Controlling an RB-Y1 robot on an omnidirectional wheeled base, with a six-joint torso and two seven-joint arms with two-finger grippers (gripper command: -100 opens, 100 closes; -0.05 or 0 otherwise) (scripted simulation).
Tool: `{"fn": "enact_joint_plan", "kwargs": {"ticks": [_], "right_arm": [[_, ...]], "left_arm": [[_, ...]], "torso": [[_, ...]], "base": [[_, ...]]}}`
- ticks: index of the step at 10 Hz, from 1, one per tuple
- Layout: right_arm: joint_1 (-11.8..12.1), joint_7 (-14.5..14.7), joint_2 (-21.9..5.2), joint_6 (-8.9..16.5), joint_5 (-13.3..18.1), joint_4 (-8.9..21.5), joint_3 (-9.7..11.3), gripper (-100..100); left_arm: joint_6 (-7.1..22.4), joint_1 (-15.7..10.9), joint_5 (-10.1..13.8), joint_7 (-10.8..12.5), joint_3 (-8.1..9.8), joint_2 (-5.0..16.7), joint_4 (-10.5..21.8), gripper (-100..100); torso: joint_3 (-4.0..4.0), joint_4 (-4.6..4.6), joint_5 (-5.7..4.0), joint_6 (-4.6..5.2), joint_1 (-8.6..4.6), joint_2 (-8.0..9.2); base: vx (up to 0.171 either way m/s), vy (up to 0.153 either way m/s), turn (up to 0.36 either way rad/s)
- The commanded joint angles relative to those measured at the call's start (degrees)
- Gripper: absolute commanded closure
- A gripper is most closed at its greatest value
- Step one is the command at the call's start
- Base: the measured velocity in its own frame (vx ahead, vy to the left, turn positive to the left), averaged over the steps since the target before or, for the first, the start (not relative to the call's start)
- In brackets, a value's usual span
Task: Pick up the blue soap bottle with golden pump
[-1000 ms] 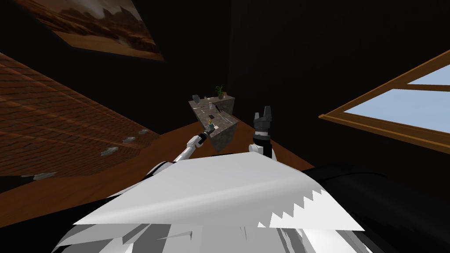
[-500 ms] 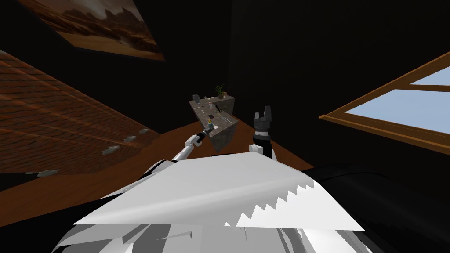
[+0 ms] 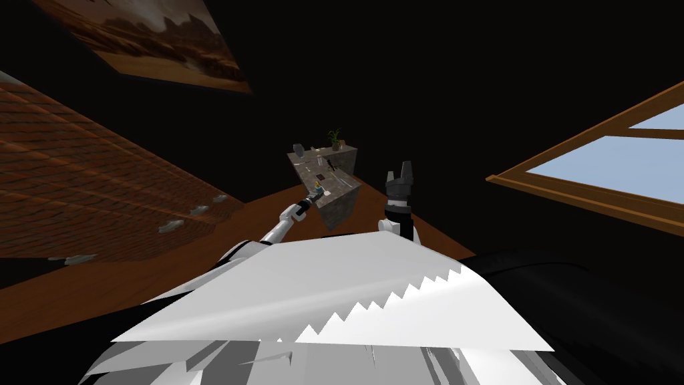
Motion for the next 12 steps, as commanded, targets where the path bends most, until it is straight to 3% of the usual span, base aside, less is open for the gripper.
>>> {"fn": "enact_joint_plan", "kwargs": {"ticks": [1, 3, 4, 5, 8, 10, 11, 12], "right_arm": [[0.0, 0.0, 0.0, 0.0, 0.0, 0.0, 0.0, 0], [0.0, 0.0, 0.0, 0.0, 0.0, 0.0, 0.0, 0], [0.0, 0.0, 0.0, 0.0, 0.0, 0.0, 0.0, 0], [0.0, 0.0, 0.0, 0.0, 0.0, 0.0, 0.0, 0], [0.0, 0.0, 0.0, 0.0, 0.0, 0.0, 0.0, 0], [0.0, 0.0, 0.0, 0.0, 0.0, 0.0, 0.0, 0], [0.0, 0.0, 0.0, 0.0, 0.0, 0.0, 0.0, 0], [0.0, 0.0, 0.0, 0.0, 0.0, 0.0, 0.0, 0]], "left_arm": [[-0.6, 0.0, 2.9, -2.9, 0.04, 0.3, 0.1, -100], [-0.6, 0.0, 6.3, -5.7, 0.04, 0.3, 0.1, -100], [-0.6, 0.0, 7.7, -5.7, 0.04, 0.3, 0.1, -100], [-3.6, -2.0, 9.6, -8.4, 0.86, 1.7, 3.1, -100], [-3.7, -2.0, 14.9, -13.2, 0.86, 1.7, 3.1, -100], [-3.7, -2.0, 17.3, -13.7, 0.86, 1.7, 3.1, -100], [-3.8, -2.0, 16.6, -13.6, 0.91, 1.6, 3.1, -100], [-3.8, -2.0, 16.8, -13.7, 0.91, 1.6, 3.1, 100]], "torso": [[0.0, 0.0, 0.0, 0.0, 0.0, 0.0], [-0.03, -0.01, 0.02, 0.0, 0.13, -0.05], [-0.04, -0.01, 0.04, 0.0, 0.2, -0.08], [-0.05, -0.02, 0.05, 0.0, 0.24, -0.09], [-0.01, 0.0, 0.01, 0.01, 0.04, -0.02], [-0.04, -0.02, 0.05, 0.0, 0.23, -0.08], [-0.05, -0.02, 0.06, 0.0, 0.25, -0.08], [-0.05, -0.02, 0.05, 0.0, 0.24, -0.08]], "base": [[-0.013, -0.046, -0.006], [-0.001, -0.01, -0.003], [0.004, 0.006, 0.0], [-0.02, -0.066, 0.066], [-0.014, -0.043, 0.009], [0.002, 0.007, 0.0], [0.0, 0.0, 0.0], [-0.001, -0.002, -0.014]]}}
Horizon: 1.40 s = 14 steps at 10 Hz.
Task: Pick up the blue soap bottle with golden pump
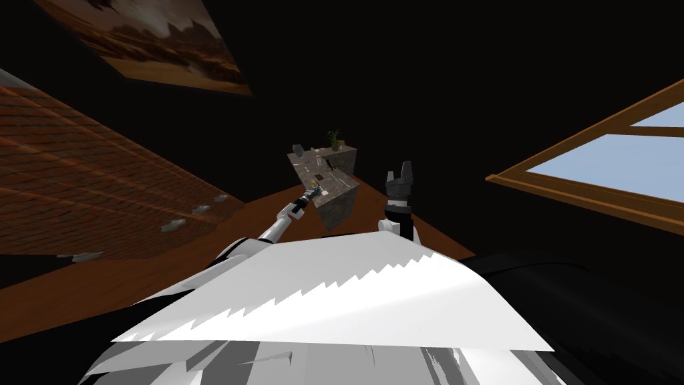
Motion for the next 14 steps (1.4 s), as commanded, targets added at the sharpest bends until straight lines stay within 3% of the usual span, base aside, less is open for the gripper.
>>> {"fn": "enact_joint_plan", "kwargs": {"ticks": [1, 4, 5, 6, 10, 11, 14], "right_arm": [[0.0, 0.0, 0.0, 0.0, 0.0, 0.0, 0.0, 0], [0.0, 0.0, 0.0, 0.0, 0.0, 0.0, 0.0, 0], [0.0, 0.0, 0.0, 0.0, 0.0, 0.0, 0.0, 0], [0.0, 0.0, 0.0, 0.0, 0.0, 0.0, 0.0, 0], [0.0, 0.0, 0.0, 0.0, 0.0, 0.0, 0.0, 0], [0.0, 0.0, 0.0, 0.0, 0.0, 0.0, 0.0, 0], [0.0, 0.0, 0.0, 0.0, 0.0, 0.0, 0.0, 0]], "left_arm": [[0.0, 0.0, 0.0, 0.0, 0.0, 0.0, 0.0, 100], [0.0, 0.0, 0.0, 0.0, 0.04, 0.1, 0.0, 100], [0.0, 0.0, 0.0, 0.0, 0.04, 0.0, 0.0, 0], [2.9, 2.0, -2.9, 2.9, -0.79, -1.2, -2.9, 100], [3.3, 2.0, -9.0, 8.0, -0.79, -1.2, -3.0, 100], [6.1, 3.9, -11.0, 10.2, -1.61, -2.5, -5.9, 100], [6.5, 3.9, -16.2, 15.5, -1.61, -2.5, -5.9, 100]], "torso": [[0.0, 0.0, 0.0, 0.0, 0.0, 0.0], [-0.06, -0.05, 0.05, 0.03, 0.06, -0.08], [-0.06, -0.04, 0.04, 0.03, 0.05, -0.08], [-0.06, -0.04, 0.03, 0.03, 0.04, -0.08], [-0.46, -0.66, 0.29, 0.15, 0.06, -0.26], [-0.52, -0.79, 0.31, 0.13, 0.01, -0.24], [-0.93, -1.34, 0.56, 0.18, 0.21, -0.53]], "base": [[0.0, 0.0, 0.0], [0.0, 0.0, 0.0], [0.0, 0.0, 0.0], [0.038, 0.074, -0.036], [0.01, 0.032, -0.013], [0.012, 0.056, -0.045], [0.014, 0.045, -0.019]]}}
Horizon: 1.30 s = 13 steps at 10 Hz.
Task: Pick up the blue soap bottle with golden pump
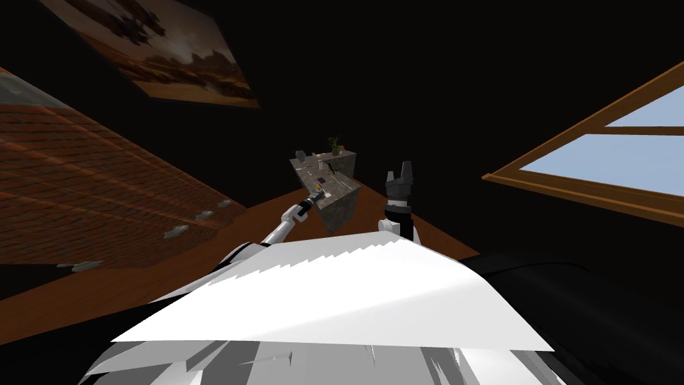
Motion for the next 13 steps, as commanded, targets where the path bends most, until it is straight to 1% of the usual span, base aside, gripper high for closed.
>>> {"fn": "enact_joint_plan", "kwargs": {"ticks": [1, 2, 3, 4, 6, 7, 8, 9, 12, 13], "right_arm": [[0.0, 0.0, 0.0, 0.0, 0.0, 0.0, 0.0, 0], [0.0, 0.0, 0.0, 0.0, 0.0, 0.0, 0.0, 0], [0.0, 0.0, 0.0, 0.0, 0.0, 0.0, 0.0, 0], [0.0, 0.0, 0.0, 0.0, 0.0, 0.0, 0.0, 0], [0.0, 0.0, 0.0, 0.0, 0.0, 0.0, 0.0, 0], [0.0, 0.0, 0.0, 0.0, 0.0, 0.0, 0.0, 0], [0.0, 0.0, 0.0, 0.0, 0.0, 0.0, 0.0, 0], [0.0, 0.0, 0.0, 0.0, 0.0, 0.0, 0.0, 0], [0.0, 0.0, 0.0, 0.0, 0.0, 0.0, 0.0, 0], [0.0, 0.0, 0.0, 0.0, 0.0, 0.0, 0.0, 0]], "left_arm": [[-0.3, 0.3, -2.9, 1.5, 0.12, -0.3, 0.7, 100], [-0.3, 0.3, -3.6, 1.5, 0.12, -0.3, 0.7, 100], [2.5, 2.2, -5.8, 4.2, -0.71, -1.6, -2.3, 100], [2.9, 2.2, -7.4, 5.3, -0.71, -1.6, -2.3, 100], [2.9, 2.2, -10.9, 8.8, -0.71, -1.6, -2.3, 100], [2.9, 2.2, -12.6, 9.5, -0.71, -1.6, -2.3, 100], [2.9, 2.2, -13.2, 9.5, -0.71, -1.6, -2.3, 100], [5.6, 4.2, -15.4, 12.2, -1.53, -2.9, -5.2, 100], [6.0, 4.2, -20.6, 17.3, -1.53, -2.9, -5.3, 100], [6.0, 4.2, -22.3, 17.5, -1.53, -2.9, -5.3, 100]], "torso": [[0.0, 0.0, 0.0, 0.0, 0.0, 0.0], [-0.08, -0.14, 0.03, -0.01, -0.04, -0.03], [-0.15, -0.29, 0.06, 0.0, -0.07, -0.02], [-0.26, -0.48, 0.18, 0.12, 0.04, -0.06], [-0.45, -0.76, 0.27, 0.05, 0.07, -0.15], [-0.55, -0.91, 0.29, 0.01, 0.02, -0.2], [-0.62, -1.03, 0.3, -0.01, -0.01, -0.22], [-0.66, -1.13, 0.32, -0.02, -0.02, -0.2], [-0.9, -1.47, 0.48, -0.02, 0.19, -0.35], [-0.97, -1.55, 0.48, -0.05, 0.15, -0.42]], "base": [[0.0, 0.0, 0.0], [0.001, -0.006, 0.006], [0.015, 0.06, -0.037], [0.02, 0.081, -0.059], [0.008, 0.027, -0.008], [0.0, -0.005, 0.012], [0.0, -0.007, 0.004], [0.02, 0.06, -0.037], [0.008, 0.045, -0.025], [0.002, -0.004, 0.013]]}}
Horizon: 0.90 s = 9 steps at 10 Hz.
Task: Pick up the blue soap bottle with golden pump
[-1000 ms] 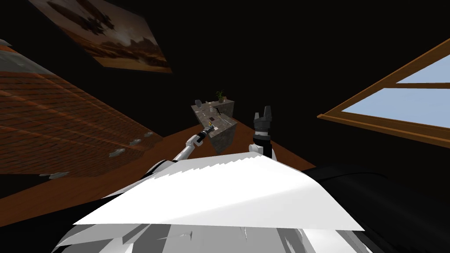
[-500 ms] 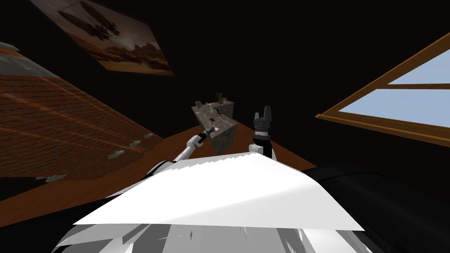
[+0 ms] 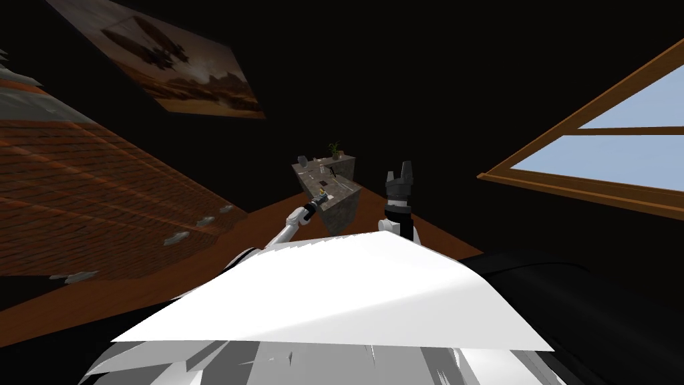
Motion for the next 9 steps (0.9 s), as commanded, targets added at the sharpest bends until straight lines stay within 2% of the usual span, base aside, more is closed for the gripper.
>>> {"fn": "enact_joint_plan", "kwargs": {"ticks": [1, 2, 4, 5, 6, 7, 8, 9], "right_arm": [[0.0, 0.0, 0.0, 0.0, 0.0, 0.0, 0.0, 0], [0.0, 0.0, 0.0, 0.0, 0.0, 0.0, 0.0, 0], [0.0, 0.0, 0.0, 0.0, 0.0, 0.0, 0.0, 0], [0.0, 0.0, 0.0, 0.0, 0.0, 0.0, 0.0, 0], [0.0, 0.0, 0.0, 0.0, 0.0, 0.0, 0.0, 0], [0.0, 0.0, 0.0, 0.0, 0.0, 0.0, 0.0, 0], [0.0, 0.0, 0.0, 0.0, 0.0, 0.0, 0.0, 0], [0.0, 0.0, 0.0, 0.0, 0.0, 0.0, 0.0, 0]], "left_arm": [[0.0, 0.2, -1.6, 0.5, -0.1, 0.1, 0.1, 100], [3.0, 2.2, -3.9, 3.3, -0.93, -1.2, -2.9, 100], [3.2, 2.2, -7.3, 7.1, -0.93, -1.2, -2.9, 100], [3.2, 2.2, -9.0, 8.4, -0.93, -1.2, -2.9, 100], [3.2, 2.2, -10.7, 8.4, -0.93, -1.2, -2.9, 100], [3.2, 2.2, -11.2, 8.4, -0.93, -1.2, -2.9, 100], [6.1, 4.1, -13.5, 11.4, -1.75, -2.6, -5.9, 100], [6.3, 4.1, -15.1, 13.0, -1.75, -2.6, -5.9, 100]], "torso": [[0.0, 0.0, 0.0, 0.0, 0.0, 0.0], [-0.03, -0.05, 0.0, 0.01, -0.02, -0.02], [-0.11, -0.09, 0.1, 0.0, 0.29, -0.12], [-0.15, -0.14, 0.09, -0.04, 0.24, -0.16], [-0.19, -0.18, 0.07, -0.06, 0.17, -0.19], [-0.21, -0.22, 0.06, -0.06, 0.13, -0.21], [-0.24, -0.25, 0.05, -0.04, 0.1, -0.24], [-0.27, -0.25, 0.1, 0.0, 0.31, -0.3]], "base": [[0.0, -0.007, 0.009], [0.02, 0.063, -0.06], [0.018, 0.062, -0.027], [-0.002, 0.008, 0.013], [-0.003, -0.005, 0.005], [-0.003, -0.007, 0.005], [0.021, 0.068, -0.055], [0.026, 0.083, -0.061]]}}
